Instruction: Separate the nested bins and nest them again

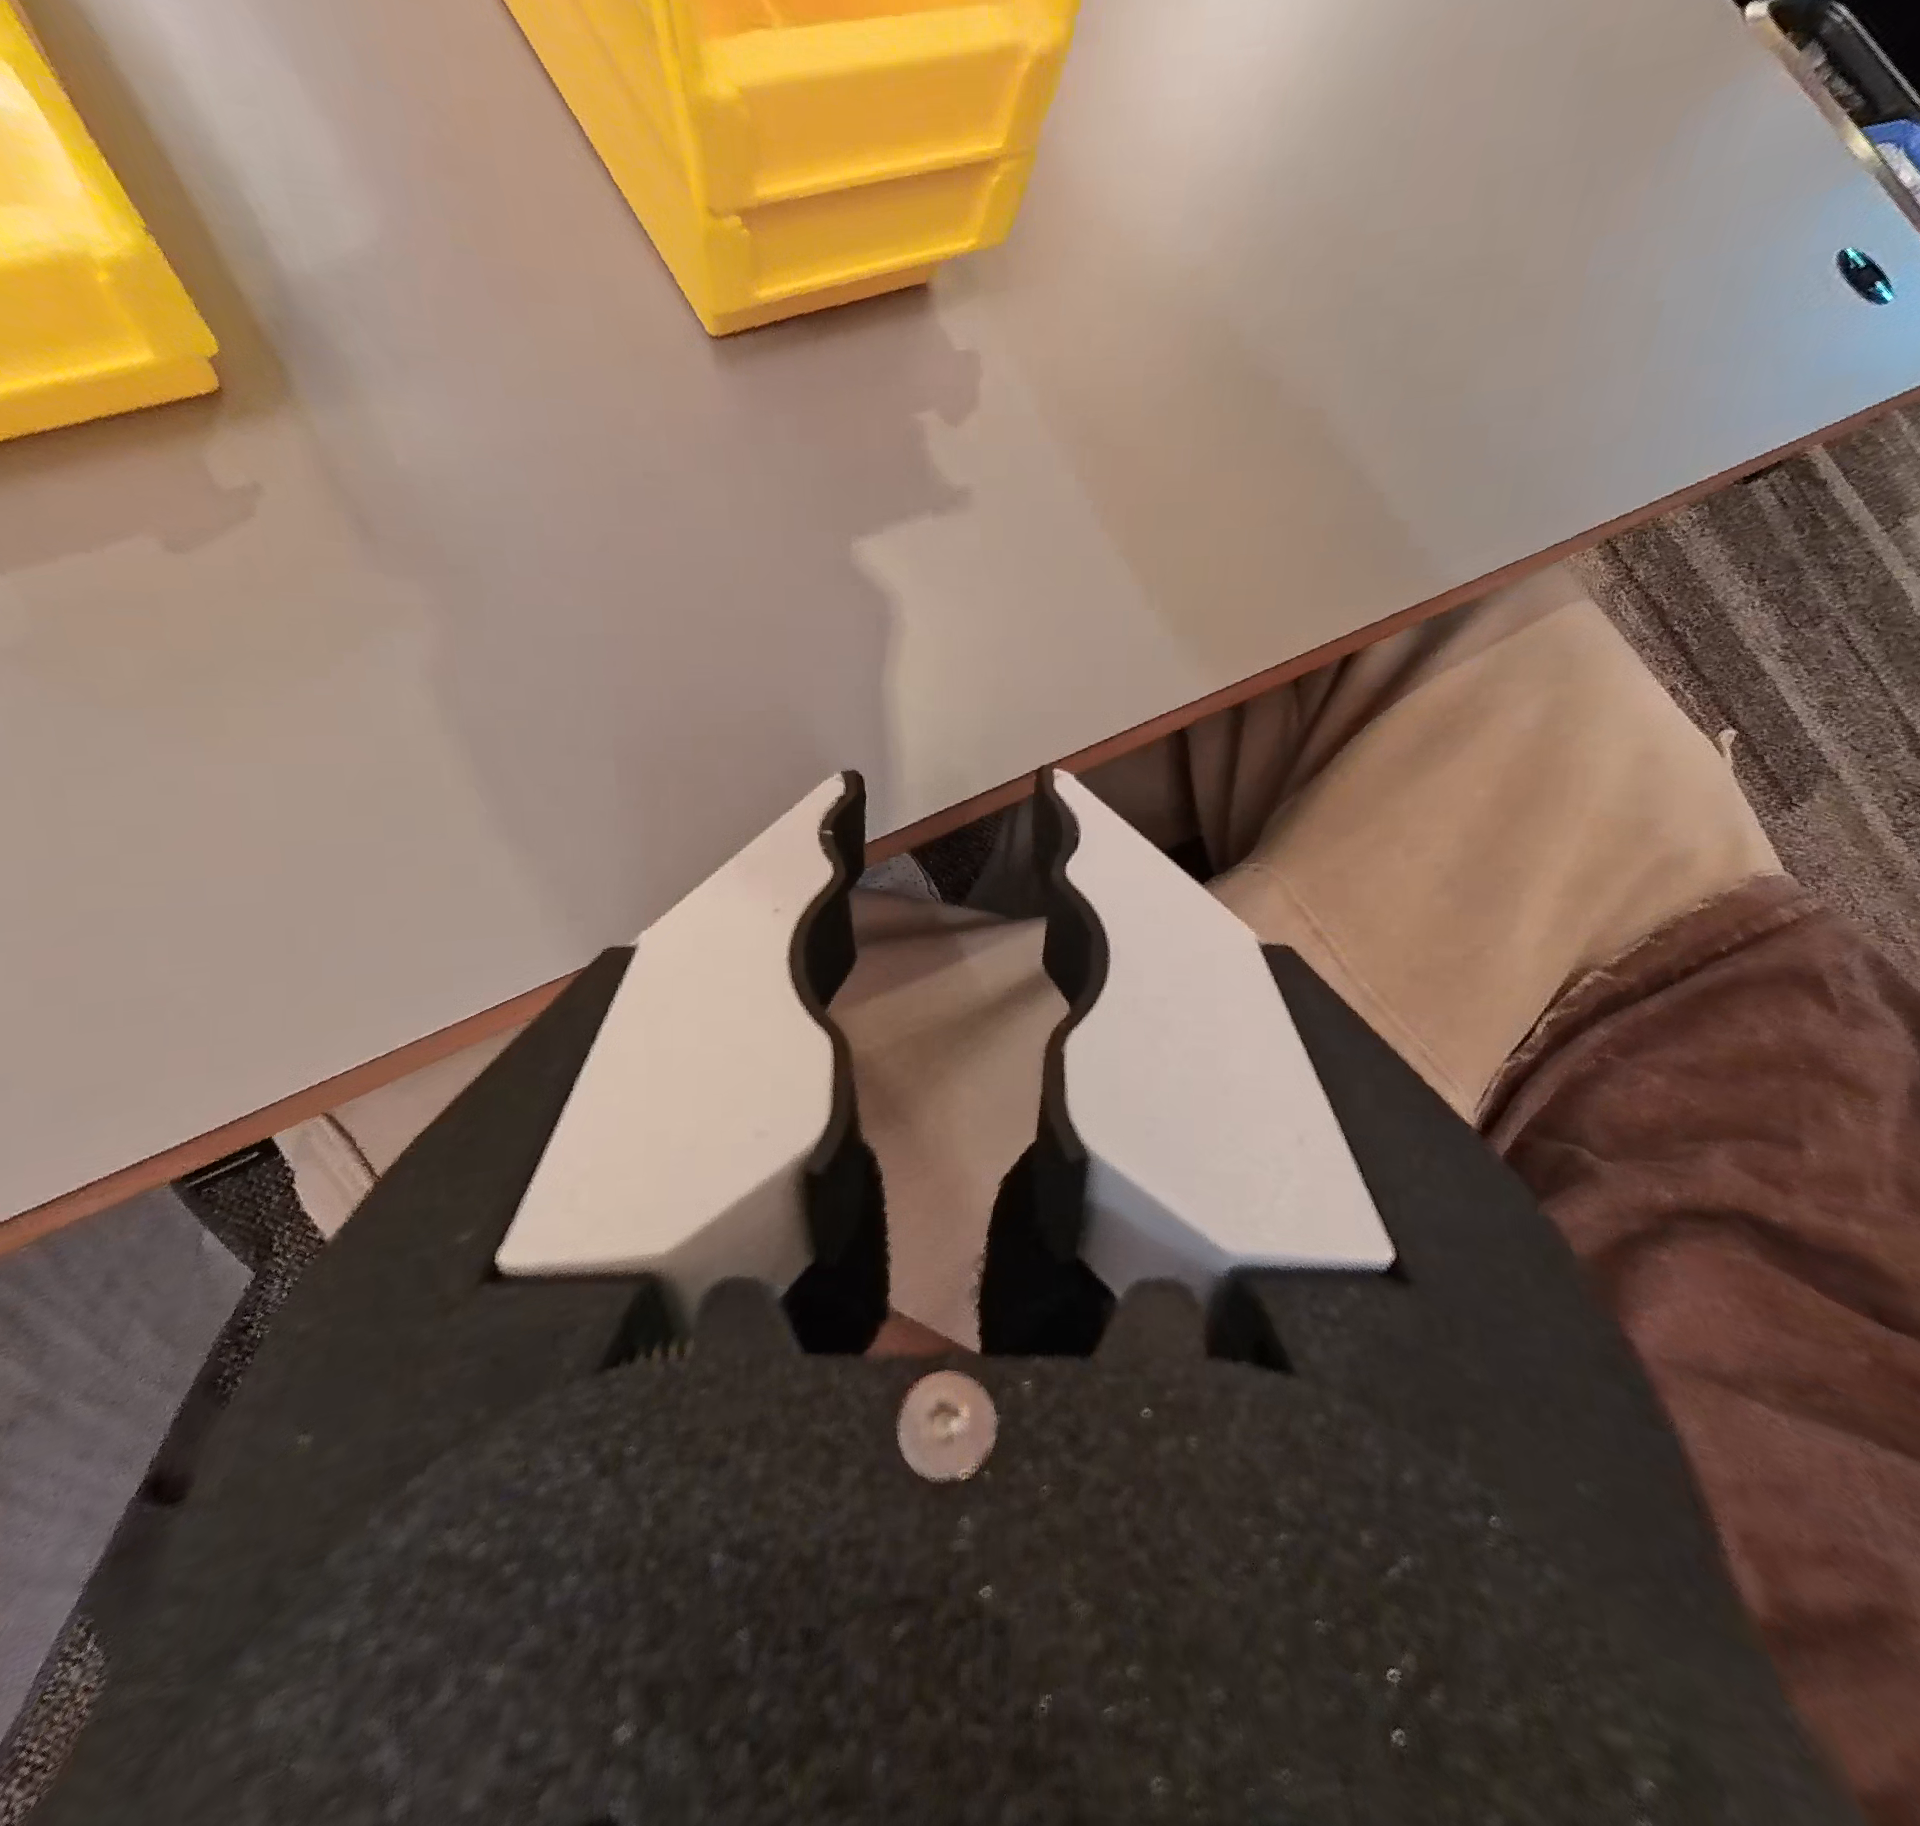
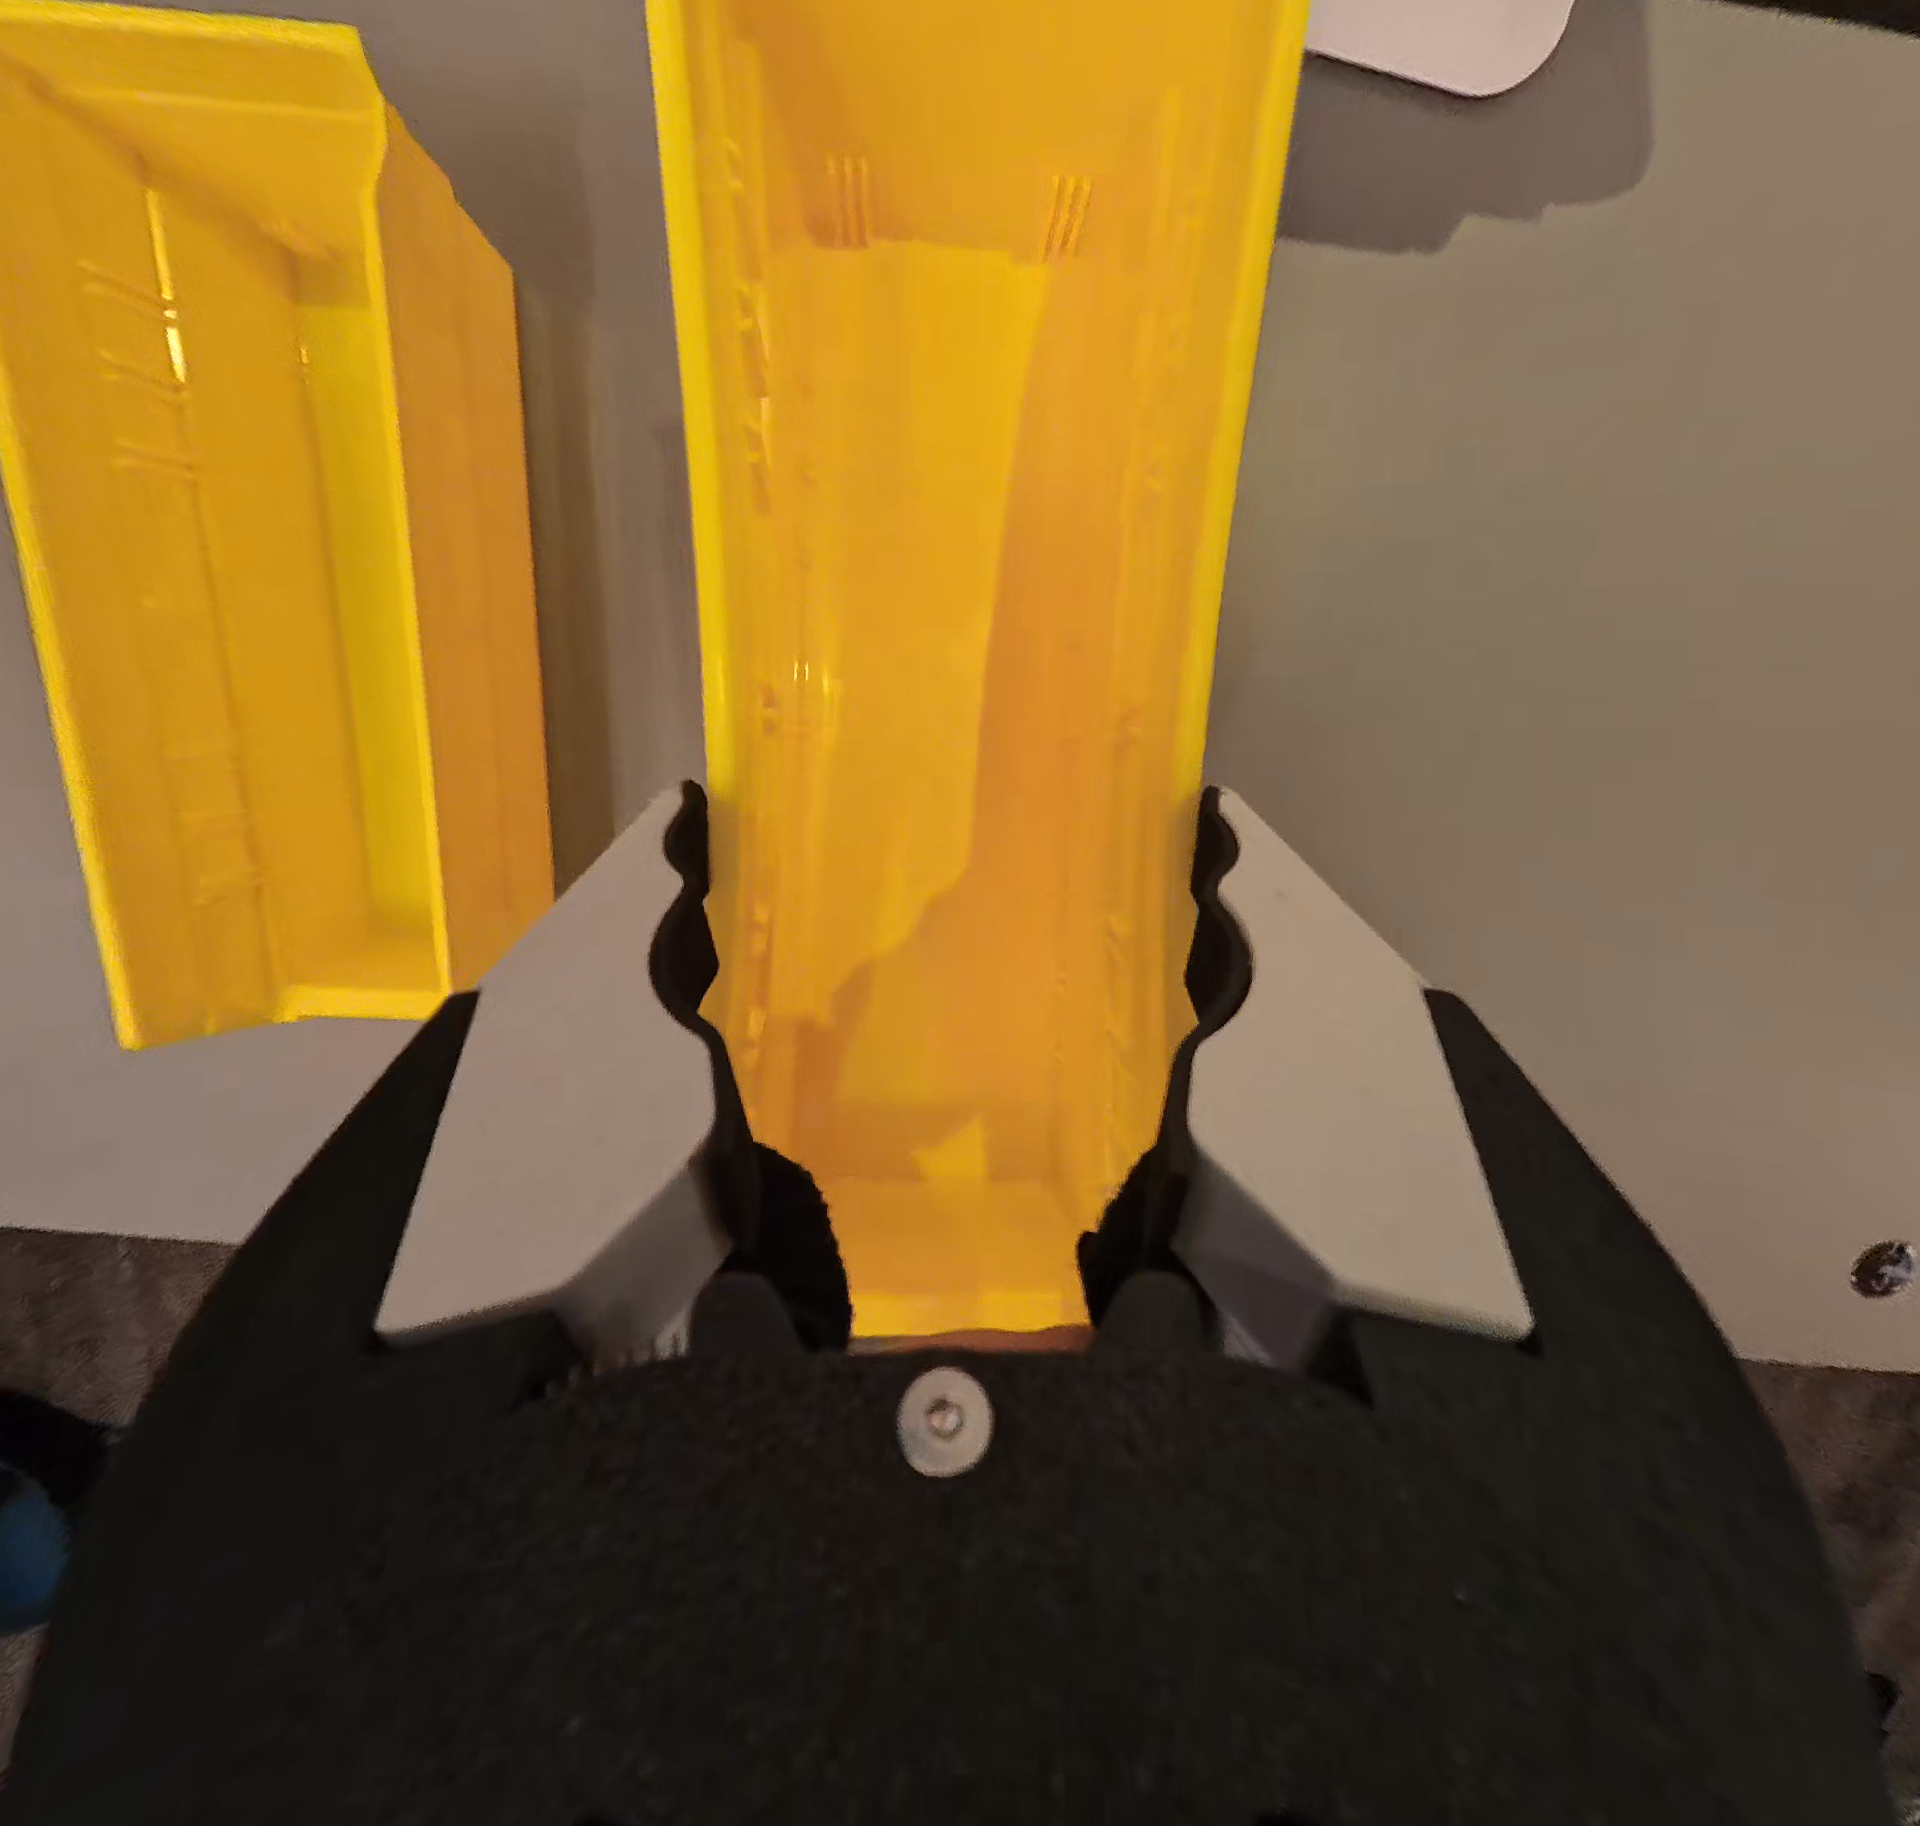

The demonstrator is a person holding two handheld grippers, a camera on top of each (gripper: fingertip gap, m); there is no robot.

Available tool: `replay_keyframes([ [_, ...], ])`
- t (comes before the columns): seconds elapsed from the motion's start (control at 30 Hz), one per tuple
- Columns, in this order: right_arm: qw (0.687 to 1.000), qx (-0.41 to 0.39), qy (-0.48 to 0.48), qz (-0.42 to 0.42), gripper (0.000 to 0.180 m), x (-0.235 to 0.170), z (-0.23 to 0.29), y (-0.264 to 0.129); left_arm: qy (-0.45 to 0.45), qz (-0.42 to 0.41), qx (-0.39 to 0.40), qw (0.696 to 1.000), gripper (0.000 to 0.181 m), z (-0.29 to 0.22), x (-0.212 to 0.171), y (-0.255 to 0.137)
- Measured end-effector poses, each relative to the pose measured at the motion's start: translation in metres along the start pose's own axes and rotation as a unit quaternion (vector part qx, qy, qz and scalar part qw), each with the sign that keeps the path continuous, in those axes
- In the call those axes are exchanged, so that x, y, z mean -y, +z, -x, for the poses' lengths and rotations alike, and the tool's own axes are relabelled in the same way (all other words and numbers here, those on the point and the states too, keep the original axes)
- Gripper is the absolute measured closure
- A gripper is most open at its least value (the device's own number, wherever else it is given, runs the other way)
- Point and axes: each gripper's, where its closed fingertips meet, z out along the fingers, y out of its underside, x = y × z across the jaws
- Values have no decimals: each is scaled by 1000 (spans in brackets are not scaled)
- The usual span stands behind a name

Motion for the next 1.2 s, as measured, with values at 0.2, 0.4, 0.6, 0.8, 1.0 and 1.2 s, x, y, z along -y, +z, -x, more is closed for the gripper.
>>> replay_keyframes([
  [0.2,1000,6,14,-20,86,-4,9,20,10,5,2,1000,150,-3,-2,2],
  [0.4,999,4,14,-37,86,-4,10,33,14,7,4,1000,150,-3,-3,3],
  [0.6,999,-6,8,-52,86,-7,11,46,15,7,5,1000,150,-2,-2,3],
  [0.8,999,-10,9,-42,82,-17,13,62,16,8,5,1000,151,-3,-3,4],
  [1.0,998,-12,6,-60,63,-16,14,68,21,8,5,1000,150,-3,-3,3],
  [1.2,990,73,-66,-104,41,-14,33,43,23,-8,18,1000,150,9,2,-2],
])
